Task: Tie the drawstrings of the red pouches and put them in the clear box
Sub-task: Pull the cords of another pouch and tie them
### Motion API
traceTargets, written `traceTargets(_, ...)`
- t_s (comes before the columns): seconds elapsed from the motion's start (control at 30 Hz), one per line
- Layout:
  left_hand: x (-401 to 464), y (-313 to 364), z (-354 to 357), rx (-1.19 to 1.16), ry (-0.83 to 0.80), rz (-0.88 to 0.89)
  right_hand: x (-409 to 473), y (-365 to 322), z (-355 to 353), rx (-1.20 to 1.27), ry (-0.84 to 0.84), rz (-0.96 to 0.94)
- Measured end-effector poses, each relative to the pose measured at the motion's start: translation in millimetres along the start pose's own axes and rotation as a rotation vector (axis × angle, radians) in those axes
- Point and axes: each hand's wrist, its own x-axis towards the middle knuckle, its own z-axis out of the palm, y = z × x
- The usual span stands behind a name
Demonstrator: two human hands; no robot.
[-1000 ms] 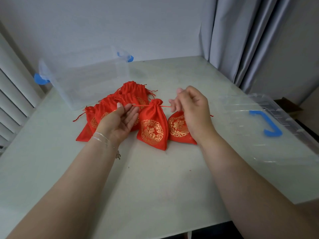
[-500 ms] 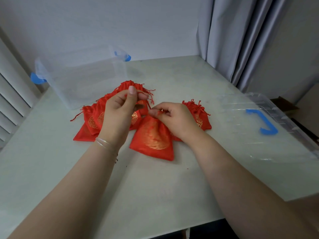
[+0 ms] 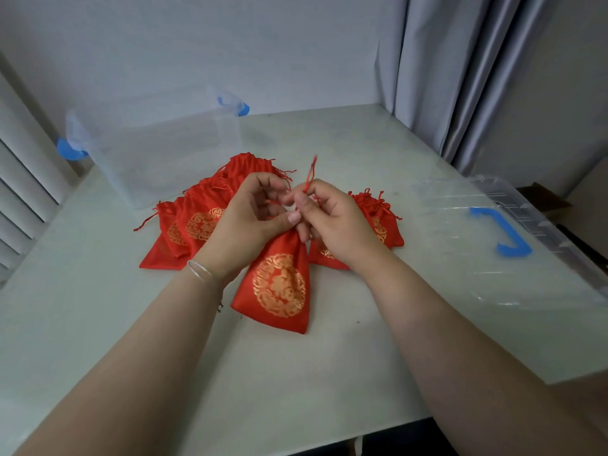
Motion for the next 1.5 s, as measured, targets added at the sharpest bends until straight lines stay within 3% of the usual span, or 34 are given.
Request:
traceTargets(0.13, -1.5, 0.3, -0.7, 0.045, -0.035, -0.061, -2.6, -6.4, -3.4, 0.038, 0.032, 0.048)
traceTargets(0.27, -2.1, 6.2, 0.1, 0.121, -0.023, -0.002, -2.4, -7.5, -5.3, 0.049, 0.03, 0.109)
traceTargets(0.6, -3.7, 11.8, -2.6, 0.022, -0.149, -0.063, -9.2, -13.6, 0.5, 0.082, -0.08, 0.137)
traceTargets(0.7, -3.6, 9.2, -4.8, -0.093, -0.196, -0.103, -6.8, -9.0, -0.5, 0.164, -0.084, 0.165)
traceTargets(0.93, -1.9, 1.8, 1.7, -0.058, -0.184, -0.151, -3.4, -3.8, -0.4, 0.291, -0.039, 0.191)
traceTargets(1.2, -4.6, 6.4, 3.3, 0.174, -0.173, -0.148, -2.3, 0.6, 0.1, 0.117, -0.025, 0.192)
traceTargets(1.5, -5.0, 7.1, 7.6, 0.107, -0.172, -0.251, -0.7, -2.2, -4.9, 0.043, 0.103, 0.096)
